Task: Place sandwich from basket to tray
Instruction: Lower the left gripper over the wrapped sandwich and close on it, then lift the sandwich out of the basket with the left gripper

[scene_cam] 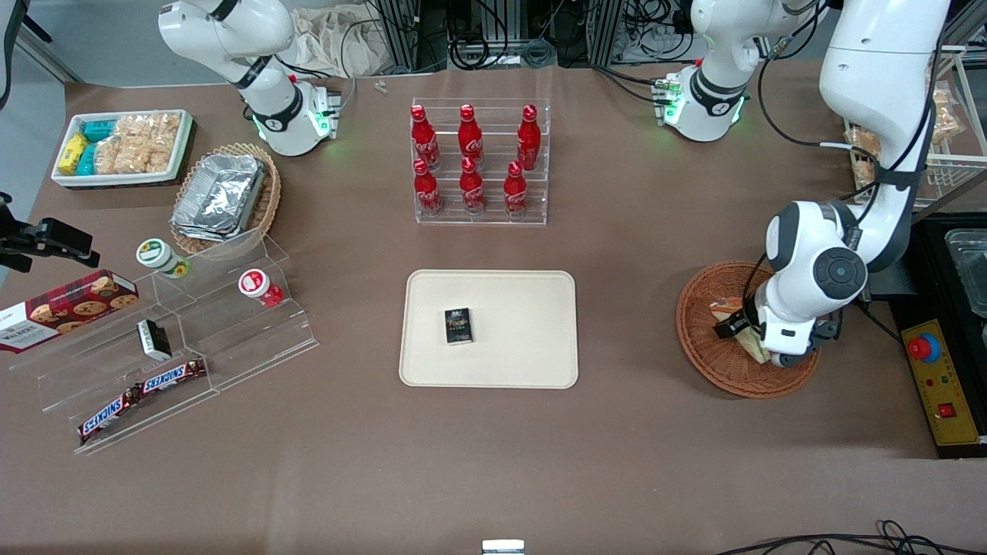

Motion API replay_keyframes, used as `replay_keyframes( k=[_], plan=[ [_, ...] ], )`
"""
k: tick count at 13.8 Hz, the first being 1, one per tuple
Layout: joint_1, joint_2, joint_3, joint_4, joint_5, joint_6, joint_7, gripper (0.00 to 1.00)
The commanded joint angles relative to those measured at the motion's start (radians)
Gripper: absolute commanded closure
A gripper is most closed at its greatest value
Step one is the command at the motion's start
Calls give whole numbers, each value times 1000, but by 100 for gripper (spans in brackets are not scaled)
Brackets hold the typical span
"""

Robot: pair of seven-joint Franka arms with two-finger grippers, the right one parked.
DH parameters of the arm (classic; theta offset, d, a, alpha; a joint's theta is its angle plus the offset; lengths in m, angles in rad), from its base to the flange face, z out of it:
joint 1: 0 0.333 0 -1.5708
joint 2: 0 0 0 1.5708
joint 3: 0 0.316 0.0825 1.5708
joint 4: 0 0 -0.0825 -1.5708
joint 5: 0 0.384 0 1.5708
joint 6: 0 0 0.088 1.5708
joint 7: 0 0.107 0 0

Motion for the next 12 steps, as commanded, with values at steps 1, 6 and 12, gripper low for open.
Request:
replay_keyframes(
  k=[1, 6, 12],
  plan=[
    [2, 6, -1, -16, 28, 31, -27, 8],
    [3, 1, -1, -14, 30, 31, -26, 64],
    [3, -89, -3, 18, 27, -86, -21, 80]
  ],
)
